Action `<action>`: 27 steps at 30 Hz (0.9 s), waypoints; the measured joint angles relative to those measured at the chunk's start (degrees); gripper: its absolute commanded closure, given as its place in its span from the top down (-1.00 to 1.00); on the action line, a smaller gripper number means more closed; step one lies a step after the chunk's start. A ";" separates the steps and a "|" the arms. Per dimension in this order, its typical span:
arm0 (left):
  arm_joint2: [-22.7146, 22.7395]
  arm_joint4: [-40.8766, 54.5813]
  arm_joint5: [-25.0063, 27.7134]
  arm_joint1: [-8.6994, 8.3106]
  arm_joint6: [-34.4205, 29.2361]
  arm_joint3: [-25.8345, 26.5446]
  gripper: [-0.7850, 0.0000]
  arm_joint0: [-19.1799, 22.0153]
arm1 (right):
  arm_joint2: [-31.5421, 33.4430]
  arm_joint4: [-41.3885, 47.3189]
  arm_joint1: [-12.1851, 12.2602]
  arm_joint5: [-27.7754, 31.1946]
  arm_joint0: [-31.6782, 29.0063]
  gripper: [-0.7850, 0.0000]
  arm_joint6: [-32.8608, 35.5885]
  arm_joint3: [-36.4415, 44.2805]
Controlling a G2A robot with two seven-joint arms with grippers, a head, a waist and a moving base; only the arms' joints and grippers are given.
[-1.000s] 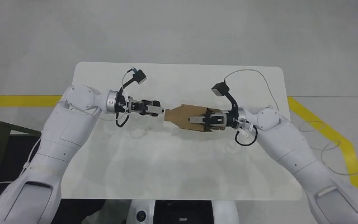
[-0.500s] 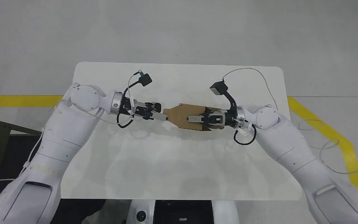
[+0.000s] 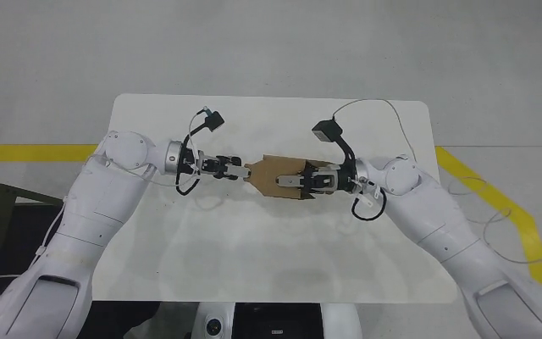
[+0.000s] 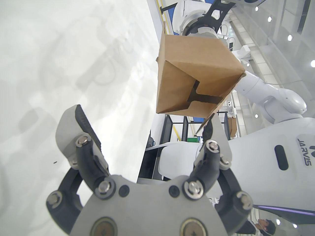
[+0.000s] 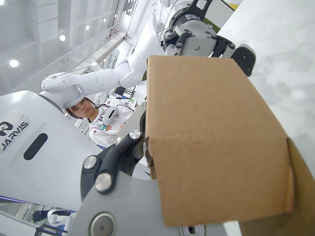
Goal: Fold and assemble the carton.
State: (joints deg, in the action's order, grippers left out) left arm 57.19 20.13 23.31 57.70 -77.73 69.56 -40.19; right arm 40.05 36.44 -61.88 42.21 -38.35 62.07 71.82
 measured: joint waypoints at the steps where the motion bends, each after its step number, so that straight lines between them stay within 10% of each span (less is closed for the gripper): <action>1: -0.01 0.16 -0.08 0.01 -0.09 -0.08 1.00 -0.01 | -0.09 0.16 -0.04 0.03 -0.01 -1.00 -0.04 0.20; 27: -1.31 4.11 0.47 0.69 -1.24 1.02 1.00 -0.42 | -3.50 2.75 -2.06 1.45 1.65 -1.00 -1.45 1.76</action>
State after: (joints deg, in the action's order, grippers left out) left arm 55.88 24.25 23.78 58.39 -78.97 70.58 -40.61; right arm 36.55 39.19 -63.94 43.67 -36.70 60.62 73.58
